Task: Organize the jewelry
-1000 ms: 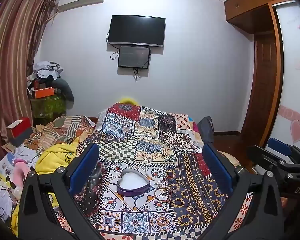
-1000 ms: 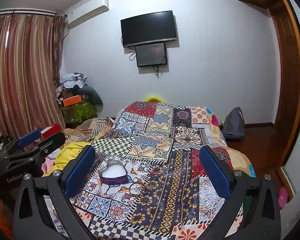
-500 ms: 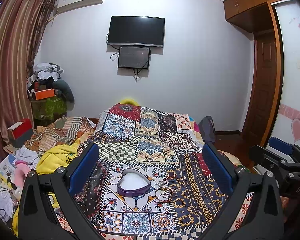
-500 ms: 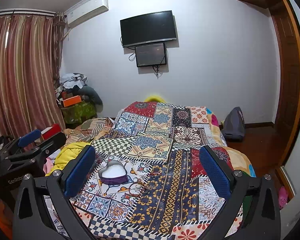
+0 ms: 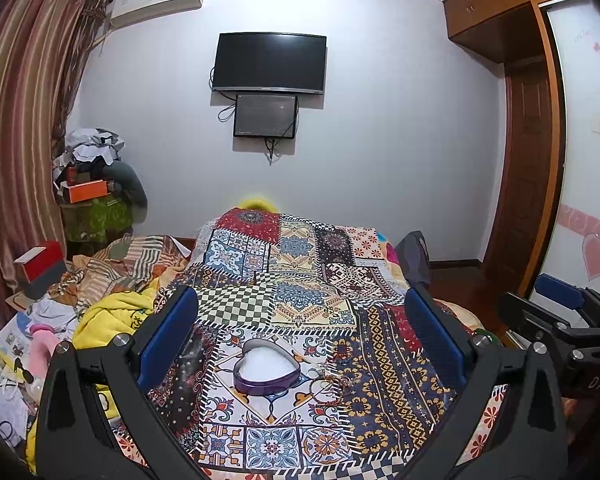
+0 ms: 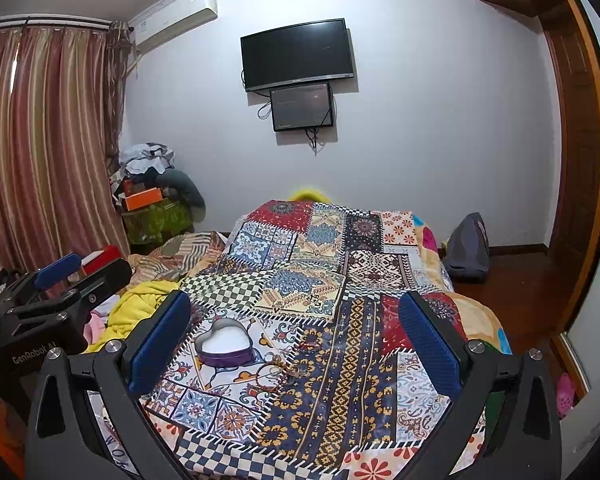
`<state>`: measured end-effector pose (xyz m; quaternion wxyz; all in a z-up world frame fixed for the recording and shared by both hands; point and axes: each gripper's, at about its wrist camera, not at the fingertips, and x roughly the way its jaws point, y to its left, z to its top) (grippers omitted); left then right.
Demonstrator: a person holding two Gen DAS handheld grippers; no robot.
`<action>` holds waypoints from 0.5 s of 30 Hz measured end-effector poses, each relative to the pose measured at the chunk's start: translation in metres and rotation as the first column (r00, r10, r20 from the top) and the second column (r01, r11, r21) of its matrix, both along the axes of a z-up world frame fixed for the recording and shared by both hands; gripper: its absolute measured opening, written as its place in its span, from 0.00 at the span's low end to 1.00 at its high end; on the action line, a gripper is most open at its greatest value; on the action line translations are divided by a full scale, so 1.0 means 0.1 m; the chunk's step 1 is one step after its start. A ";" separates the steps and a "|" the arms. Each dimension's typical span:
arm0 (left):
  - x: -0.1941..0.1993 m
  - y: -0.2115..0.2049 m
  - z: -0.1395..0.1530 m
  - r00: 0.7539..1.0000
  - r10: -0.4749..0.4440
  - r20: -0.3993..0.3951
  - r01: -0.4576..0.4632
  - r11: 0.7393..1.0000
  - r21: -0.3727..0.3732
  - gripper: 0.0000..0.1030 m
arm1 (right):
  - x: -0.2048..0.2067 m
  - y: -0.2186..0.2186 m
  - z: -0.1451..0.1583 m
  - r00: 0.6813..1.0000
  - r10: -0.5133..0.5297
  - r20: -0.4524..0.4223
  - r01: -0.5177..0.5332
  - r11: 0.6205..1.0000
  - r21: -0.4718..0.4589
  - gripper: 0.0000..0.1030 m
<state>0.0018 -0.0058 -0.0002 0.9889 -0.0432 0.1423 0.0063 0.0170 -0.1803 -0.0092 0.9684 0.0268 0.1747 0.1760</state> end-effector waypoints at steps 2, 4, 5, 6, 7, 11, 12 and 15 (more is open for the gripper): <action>0.01 0.00 0.00 1.000 0.000 0.001 0.000 1.000 0.004 1.00 | 0.01 0.01 -0.01 1.000 0.000 -0.003 0.000 1.000 0.000 1.00; 0.02 0.01 -0.01 1.000 0.000 -0.003 0.000 1.000 0.002 1.00 | 0.03 0.01 -0.02 1.000 0.000 -0.007 0.000 1.000 -0.001 1.00; 0.03 0.02 -0.01 1.000 0.000 -0.006 0.000 1.000 0.000 1.00 | 0.04 0.02 -0.03 1.000 0.000 -0.010 0.000 1.000 -0.002 1.00; 0.04 0.02 -0.02 1.000 0.000 -0.006 0.000 1.000 0.004 1.00 | 0.05 0.02 -0.03 1.000 0.000 -0.013 0.000 1.000 -0.003 1.00; 0.05 0.03 -0.02 1.000 0.001 -0.007 -0.001 1.000 0.004 1.00 | 0.07 0.03 -0.05 1.000 0.000 -0.017 0.000 1.000 -0.005 1.00; 0.08 0.04 -0.04 1.000 0.001 -0.009 -0.001 1.000 0.004 1.00 | 0.13 0.03 -0.09 0.999 -0.002 -0.034 0.001 1.000 -0.010 1.00; 0.09 0.05 -0.04 1.000 0.002 -0.009 -0.002 1.000 0.002 1.00 | 0.16 0.04 -0.11 0.999 -0.002 -0.040 0.002 1.000 -0.013 1.00; 0.16 0.06 -0.08 1.000 0.002 -0.022 -0.002 1.000 -0.001 1.00 | 0.24 0.05 -0.19 0.998 -0.003 -0.066 0.002 1.000 -0.021 1.00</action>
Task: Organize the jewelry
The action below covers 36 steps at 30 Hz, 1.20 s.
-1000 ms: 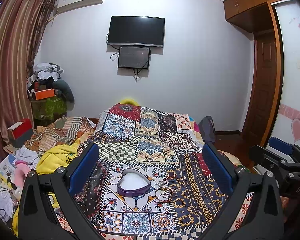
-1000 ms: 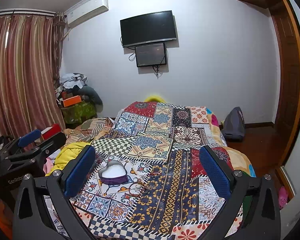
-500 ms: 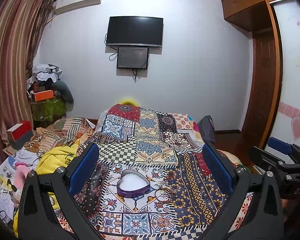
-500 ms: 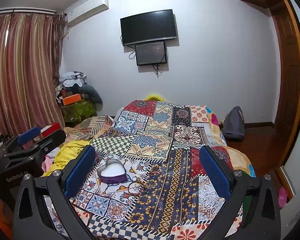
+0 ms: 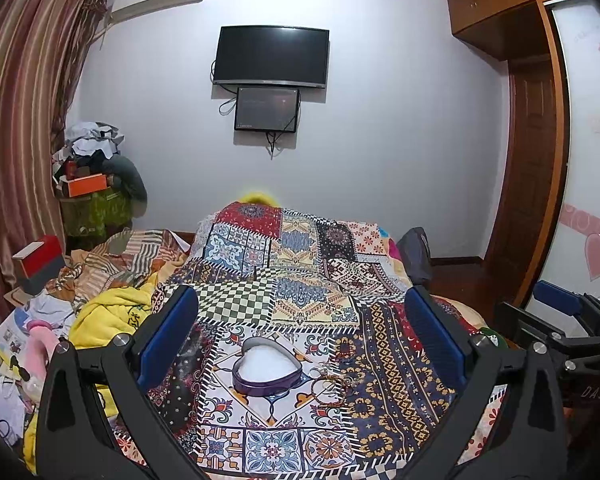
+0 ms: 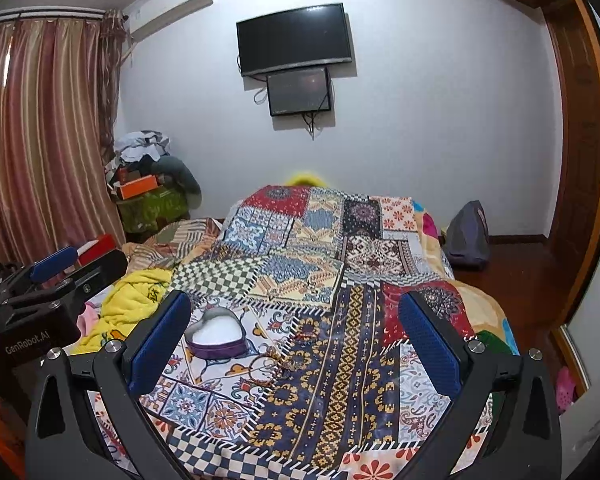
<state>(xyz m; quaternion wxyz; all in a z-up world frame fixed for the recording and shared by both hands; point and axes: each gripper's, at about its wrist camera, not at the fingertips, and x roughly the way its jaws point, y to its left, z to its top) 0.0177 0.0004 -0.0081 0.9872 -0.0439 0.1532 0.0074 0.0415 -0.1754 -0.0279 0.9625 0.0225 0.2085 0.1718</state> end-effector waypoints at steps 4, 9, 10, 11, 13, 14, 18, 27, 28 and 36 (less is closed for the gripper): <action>0.18 0.04 -0.12 0.998 -0.005 -0.058 0.005 1.000 -0.010 1.00 | 0.14 0.02 -0.14 0.999 -0.001 -0.045 0.000 1.000 -0.015 1.00; 0.41 0.10 -0.33 0.992 0.017 -0.126 -0.020 1.000 -0.021 1.00 | 0.32 0.03 -0.34 0.994 0.000 -0.108 -0.003 0.999 -0.033 1.00; 0.47 0.13 -0.39 0.989 0.021 -0.148 -0.024 0.999 -0.023 1.00 | 0.35 0.03 -0.38 0.993 -0.001 -0.120 -0.004 0.999 -0.039 1.00; 0.51 0.14 -0.43 0.988 0.022 -0.155 -0.027 0.999 -0.026 1.00 | 0.40 0.04 -0.44 0.991 0.002 -0.135 -0.008 0.999 -0.046 1.00; 0.60 0.18 -0.53 0.982 0.024 -0.187 -0.030 0.999 -0.031 1.00 | 0.47 0.04 -0.54 0.987 0.006 -0.163 -0.015 0.999 -0.052 1.00; 0.65 0.20 -0.59 0.979 0.027 -0.204 -0.034 0.999 -0.031 1.00 | 0.52 0.04 -0.60 0.983 0.009 -0.182 -0.019 0.998 -0.055 1.00; 0.82 0.23 -0.84 0.963 0.024 -0.269 -0.036 0.999 -0.040 1.00 | 0.65 0.05 -0.81 0.969 0.017 -0.248 -0.037 0.997 -0.075 0.91; 1.11 0.16 -1.37 0.908 -0.048 -0.417 0.015 0.996 -0.083 0.79 | 0.89 0.09 -1.20 0.921 0.075 -0.382 -0.112 0.991 -0.074 0.62; 1.14 0.16 -1.42 0.900 -0.055 -0.433 0.021 0.996 -0.083 0.77 | 0.91 0.09 -1.23 0.915 0.087 -0.395 -0.124 0.990 -0.071 0.59; 1.30 0.15 -1.73 0.834 -0.134 -0.536 0.069 0.988 -0.140 0.59 | 1.08 0.15 -1.46 0.869 0.155 -0.470 -0.194 0.980 -0.036 0.41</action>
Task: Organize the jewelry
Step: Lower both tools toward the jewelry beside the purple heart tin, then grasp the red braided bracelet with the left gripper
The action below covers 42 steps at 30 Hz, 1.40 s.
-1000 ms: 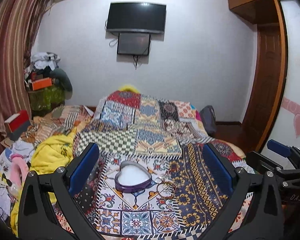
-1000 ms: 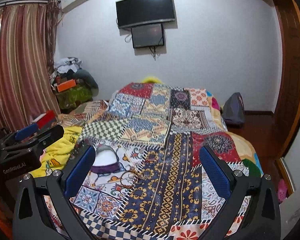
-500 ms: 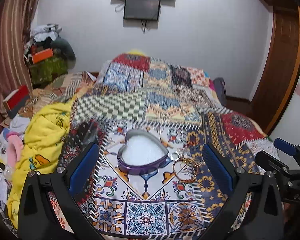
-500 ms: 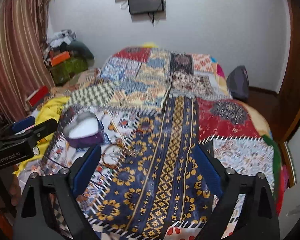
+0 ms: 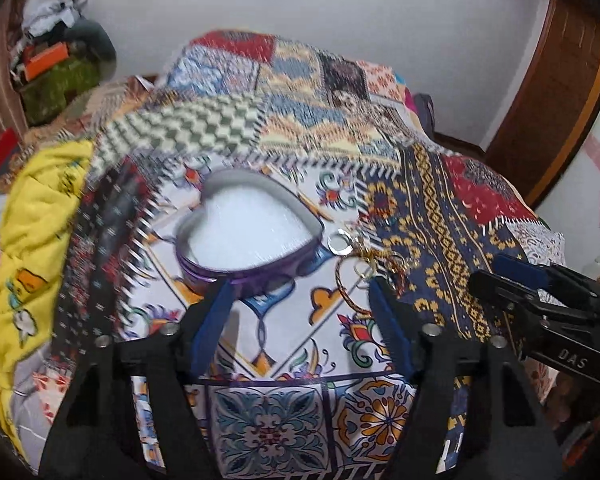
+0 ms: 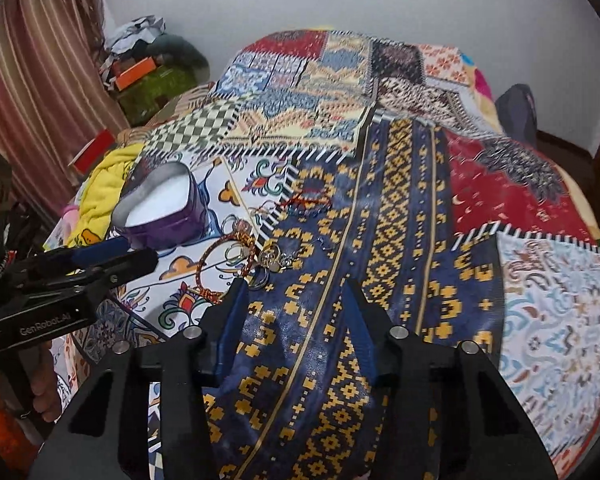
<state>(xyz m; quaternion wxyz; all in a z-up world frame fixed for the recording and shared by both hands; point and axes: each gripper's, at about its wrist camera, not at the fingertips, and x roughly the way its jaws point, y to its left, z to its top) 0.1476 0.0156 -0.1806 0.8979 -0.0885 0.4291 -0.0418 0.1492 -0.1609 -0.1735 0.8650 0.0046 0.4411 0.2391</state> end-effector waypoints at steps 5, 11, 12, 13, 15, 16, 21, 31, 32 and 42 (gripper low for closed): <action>0.10 -0.03 -0.17 0.998 -0.038 -0.059 0.035 0.998 -0.049 0.46 | 0.10 0.01 -0.10 0.999 0.019 -0.047 -0.019 1.000 0.006 0.32; 0.20 -0.13 -0.25 0.992 -0.099 -0.072 0.095 0.994 -0.062 0.24 | 0.20 0.06 -0.16 0.997 0.036 -0.062 -0.036 0.999 0.004 0.30; 0.23 -0.12 -0.27 0.992 -0.102 -0.076 0.098 0.993 -0.058 0.23 | 0.22 0.07 -0.17 0.997 0.040 -0.064 -0.040 0.999 0.002 0.29; 0.25 -0.12 -0.29 0.991 -0.107 -0.080 0.102 0.993 -0.061 0.21 | 0.24 0.09 -0.18 0.997 0.043 -0.068 -0.043 0.999 0.001 0.28; 0.29 -0.12 -0.32 0.990 -0.113 -0.088 0.107 0.992 -0.066 0.19 | 0.27 0.11 -0.21 0.996 0.049 -0.074 -0.049 0.999 -0.001 0.28; 0.32 -0.13 -0.34 0.989 -0.115 -0.092 0.110 0.992 -0.063 0.18 | 0.28 0.12 -0.22 0.996 0.051 -0.076 -0.051 0.999 -0.003 0.27; 0.43 -0.11 -0.40 0.987 -0.131 -0.095 0.125 0.990 -0.067 0.16 | 0.33 0.17 -0.27 0.994 0.061 -0.091 -0.064 0.998 -0.025 0.27; 0.57 0.01 -0.52 0.985 -0.132 -0.115 0.109 0.977 -0.184 0.02 | 0.37 0.18 -0.30 0.995 0.045 -0.086 -0.048 0.998 -0.040 0.22; 0.56 0.00 -0.52 0.985 -0.132 -0.112 0.112 0.979 -0.173 0.02 | 0.36 0.17 -0.29 0.995 0.044 -0.088 -0.047 0.998 -0.038 0.21; 0.51 -0.14 -0.47 0.990 -0.121 -0.077 0.116 0.991 -0.065 0.01 | 0.43 0.28 -0.31 0.994 0.079 -0.077 -0.086 0.991 -0.103 0.20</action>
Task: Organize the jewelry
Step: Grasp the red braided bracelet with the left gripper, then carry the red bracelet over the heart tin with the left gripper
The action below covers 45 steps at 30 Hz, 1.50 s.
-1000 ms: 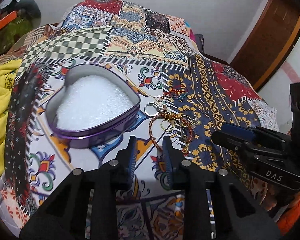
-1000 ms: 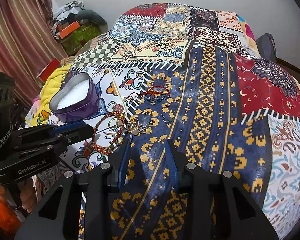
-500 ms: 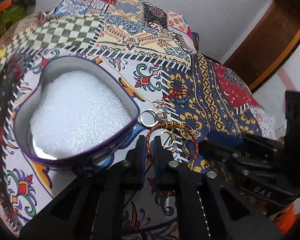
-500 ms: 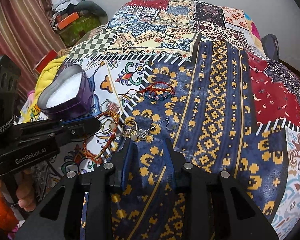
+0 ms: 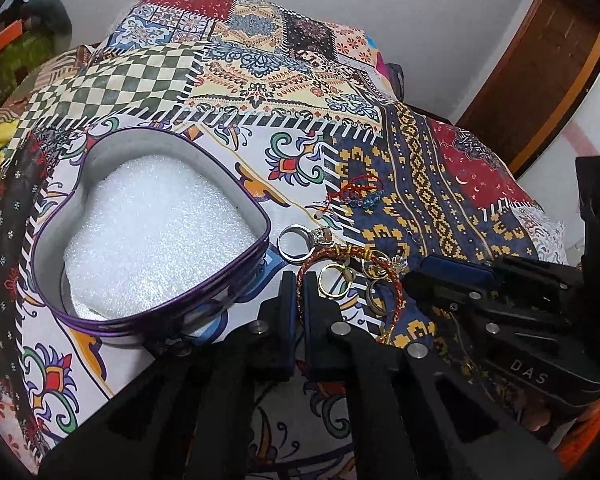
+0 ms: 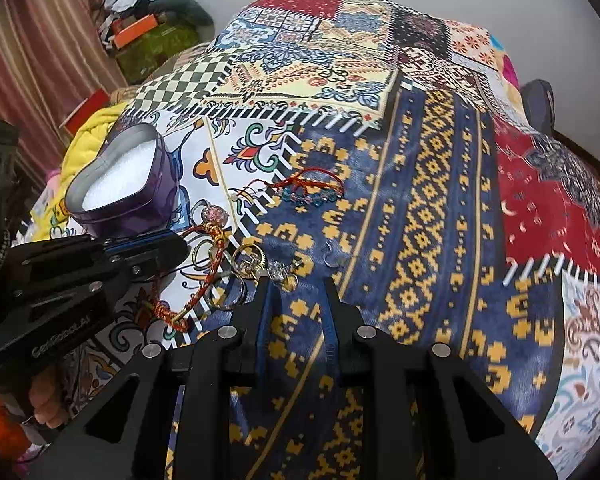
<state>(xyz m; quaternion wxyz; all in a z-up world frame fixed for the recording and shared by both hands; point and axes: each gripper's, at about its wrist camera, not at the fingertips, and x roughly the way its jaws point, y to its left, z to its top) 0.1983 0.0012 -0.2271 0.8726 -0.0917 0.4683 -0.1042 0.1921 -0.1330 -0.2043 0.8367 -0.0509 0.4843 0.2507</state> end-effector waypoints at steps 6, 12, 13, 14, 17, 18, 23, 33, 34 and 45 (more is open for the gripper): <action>-0.07 0.00 0.02 1.000 0.001 0.023 -0.001 1.000 0.021 0.01 | 0.05 0.05 -0.02 1.000 0.000 0.007 0.000 1.000 0.010 0.21; -0.10 -0.01 0.00 0.999 -0.006 0.039 0.005 0.999 0.032 0.01 | 0.03 0.15 -0.04 0.998 0.009 0.057 -0.008 1.000 -0.017 0.14; -0.10 0.00 0.00 0.999 -0.005 0.039 0.004 1.000 0.029 0.01 | 0.03 0.16 -0.04 0.998 0.012 0.065 -0.011 1.000 -0.022 0.14; -0.10 0.00 0.00 0.999 -0.004 0.040 0.003 1.000 0.027 0.01 | 0.03 0.16 -0.03 0.998 0.012 0.069 -0.011 1.000 -0.024 0.14; -0.12 0.00 0.00 0.999 -0.002 0.044 0.000 0.999 0.033 0.01 | 0.01 0.14 -0.02 0.998 0.006 0.065 -0.006 1.000 -0.012 0.13; -0.13 -0.01 0.01 0.999 0.000 0.045 -0.001 0.999 0.037 0.01 | 0.01 0.11 -0.01 0.998 0.002 0.058 -0.002 1.000 0.001 0.13; -0.18 0.04 0.09 0.999 0.020 0.048 -0.021 0.999 0.027 0.01 | -0.04 0.05 0.06 0.999 -0.015 0.050 0.014 0.999 0.031 0.13; -0.34 0.21 0.54 0.988 0.062 0.142 -0.066 0.998 0.024 0.01 | -0.21 -0.08 0.46 0.992 -0.047 0.115 0.038 0.996 0.079 0.10; -0.35 0.22 0.59 0.986 0.065 0.154 -0.070 0.997 0.026 0.01 | -0.23 -0.08 0.51 0.991 -0.050 0.125 0.039 0.996 0.083 0.10; -0.54 0.30 1.01 0.961 0.099 0.257 -0.113 0.993 0.041 0.01 | -0.34 -0.20 0.66 0.982 -0.091 0.164 0.077 0.993 0.085 0.10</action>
